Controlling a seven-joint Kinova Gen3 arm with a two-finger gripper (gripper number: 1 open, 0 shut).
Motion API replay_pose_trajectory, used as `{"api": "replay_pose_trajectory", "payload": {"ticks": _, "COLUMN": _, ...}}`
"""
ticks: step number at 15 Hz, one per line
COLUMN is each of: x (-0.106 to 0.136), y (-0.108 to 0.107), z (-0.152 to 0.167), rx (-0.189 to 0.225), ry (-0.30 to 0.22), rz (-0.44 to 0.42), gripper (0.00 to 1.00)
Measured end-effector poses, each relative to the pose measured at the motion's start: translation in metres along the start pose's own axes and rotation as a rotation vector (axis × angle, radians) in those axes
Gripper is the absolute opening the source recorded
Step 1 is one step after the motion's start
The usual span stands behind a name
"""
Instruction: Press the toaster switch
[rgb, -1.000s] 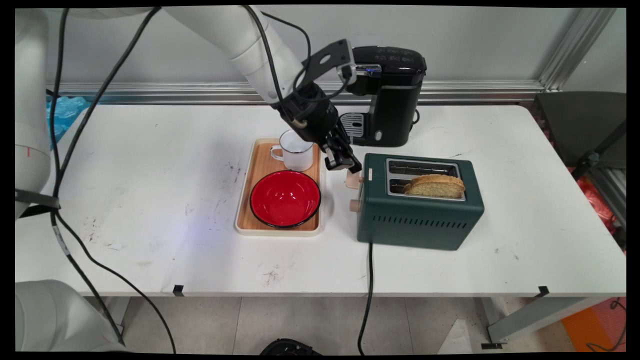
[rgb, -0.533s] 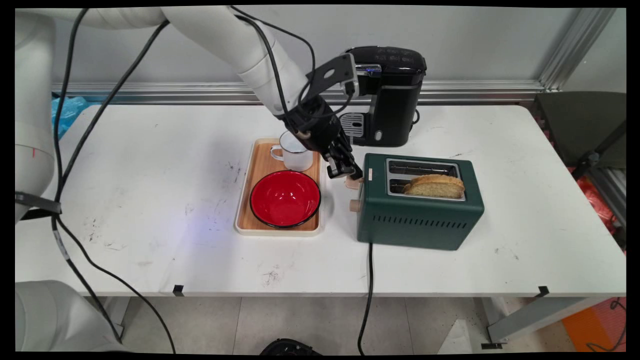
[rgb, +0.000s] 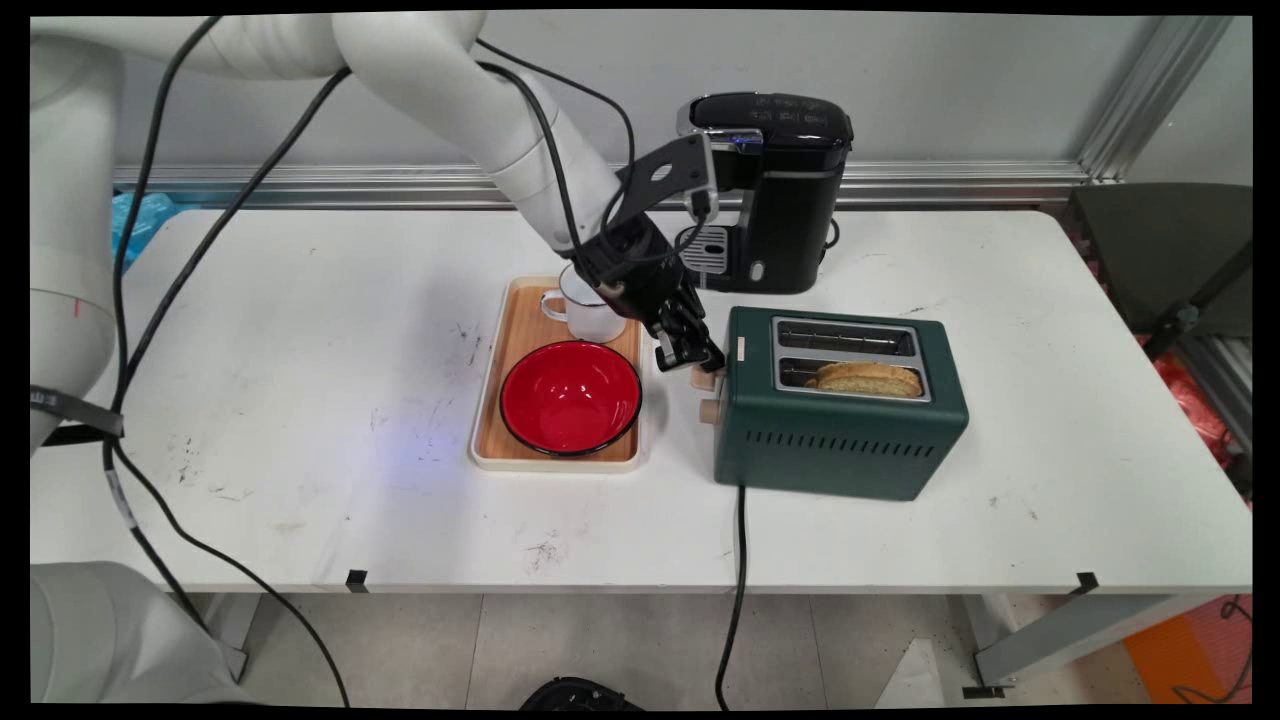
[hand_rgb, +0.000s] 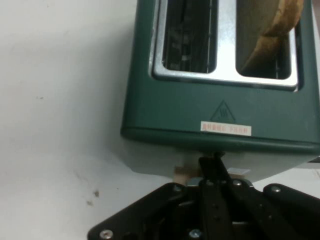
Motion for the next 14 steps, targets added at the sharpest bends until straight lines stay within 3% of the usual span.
{"api": "replay_pose_trajectory", "payload": {"ticks": 14, "x": -0.020, "y": -0.003, "z": 0.019, "rx": 0.000, "ry": -0.020, "rz": 0.005, "gripper": 0.00}}
